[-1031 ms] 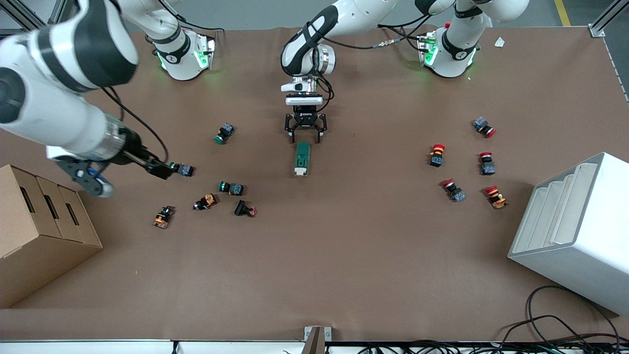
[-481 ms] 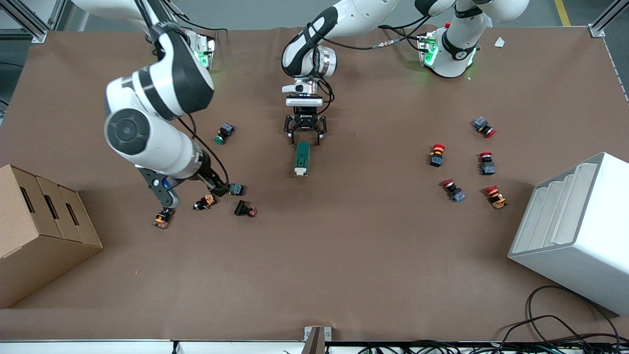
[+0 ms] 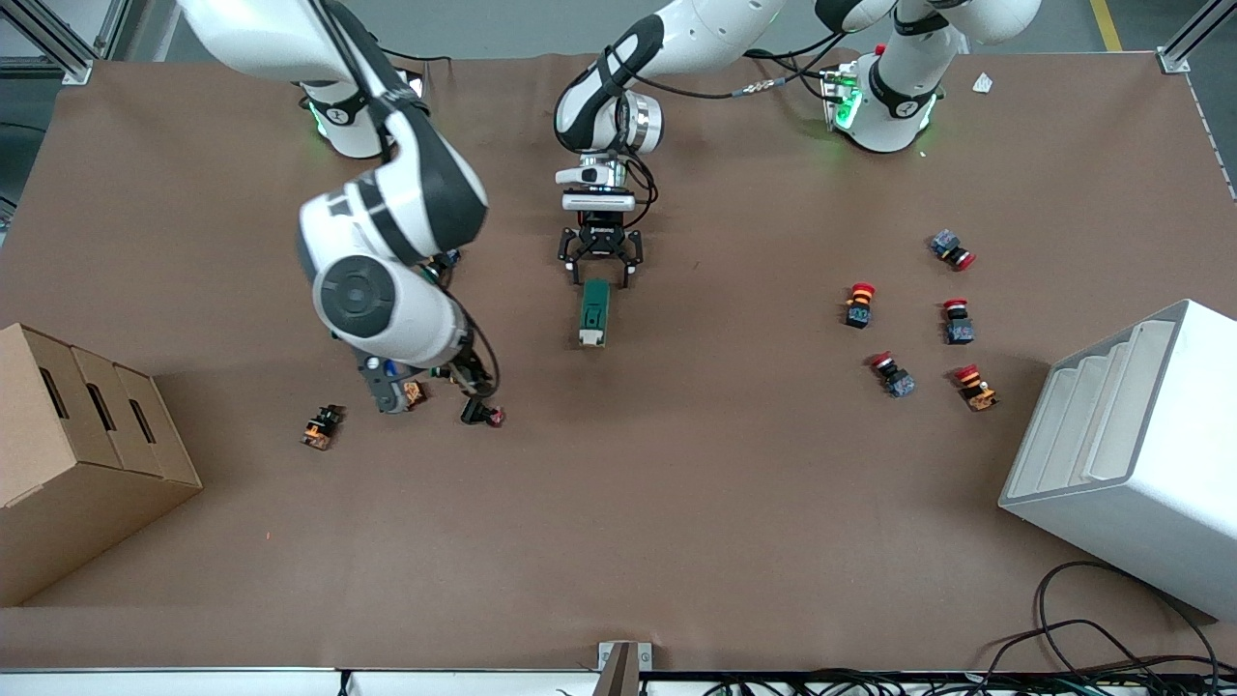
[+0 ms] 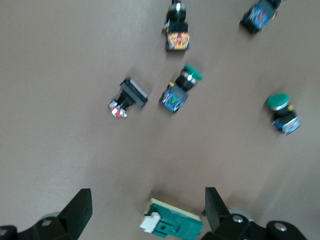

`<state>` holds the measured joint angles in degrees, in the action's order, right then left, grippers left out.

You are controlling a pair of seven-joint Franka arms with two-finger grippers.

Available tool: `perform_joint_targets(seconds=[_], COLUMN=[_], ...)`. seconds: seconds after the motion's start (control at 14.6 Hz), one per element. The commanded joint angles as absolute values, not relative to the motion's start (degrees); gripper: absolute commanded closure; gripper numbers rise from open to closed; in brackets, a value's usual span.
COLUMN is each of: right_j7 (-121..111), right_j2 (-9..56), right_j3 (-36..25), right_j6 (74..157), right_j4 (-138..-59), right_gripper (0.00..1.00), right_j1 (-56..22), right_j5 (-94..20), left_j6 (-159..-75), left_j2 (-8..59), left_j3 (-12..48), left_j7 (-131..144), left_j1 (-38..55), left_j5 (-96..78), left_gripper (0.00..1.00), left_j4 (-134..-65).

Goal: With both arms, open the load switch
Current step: 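Lower the left gripper onto the switch while the right gripper reaches the handle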

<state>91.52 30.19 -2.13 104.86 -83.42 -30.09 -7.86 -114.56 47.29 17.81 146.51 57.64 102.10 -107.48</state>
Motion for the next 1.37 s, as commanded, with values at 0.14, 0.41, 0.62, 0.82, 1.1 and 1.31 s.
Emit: perform_joint_targets(seconds=[0.14,0.41,0.62,0.82,1.1,1.31], right_j7=[100.8,107.7,109.3,112.8,115.9,117.1], right_j2=[36.5,39.9,41.2,43.2,44.7,45.5], right_j3=[-2.6,-2.6,-2.6,-2.6,-2.6,-2.5], right_j6=[109.6,113.2,113.1,113.1,112.5,111.8], right_j4=[-81.4,-81.4,-81.5,-81.6,-82.2,-83.0], right_gripper=[0.0,0.0,0.0,0.0,0.0,0.0], right_j1=[-34.4,-36.9,-38.3,-40.2,-42.5,-43.5], right_j5=[-8.3,-8.4,-11.6,-13.2,-13.1,-13.2], left_j6=[-114.9,-114.9,-114.8,-114.7,-114.7,-114.0], left_j2=[49.7,49.7,49.7,49.7,49.7,49.7], left_j3=[17.2,17.2,17.2,17.3,17.2,17.3], left_j7=[147.7,147.7,148.2,148.4,148.7,148.8], left_j1=[57.7,57.8,57.8,57.9,58.0,58.1], left_j5=[103.4,103.4,103.4,103.4,103.4,103.4], left_gripper=[0.01,0.01,0.01,0.01,0.01,0.01], left_j4=[-106.9,-106.9,-106.9,-107.0,-107.0,-107.1])
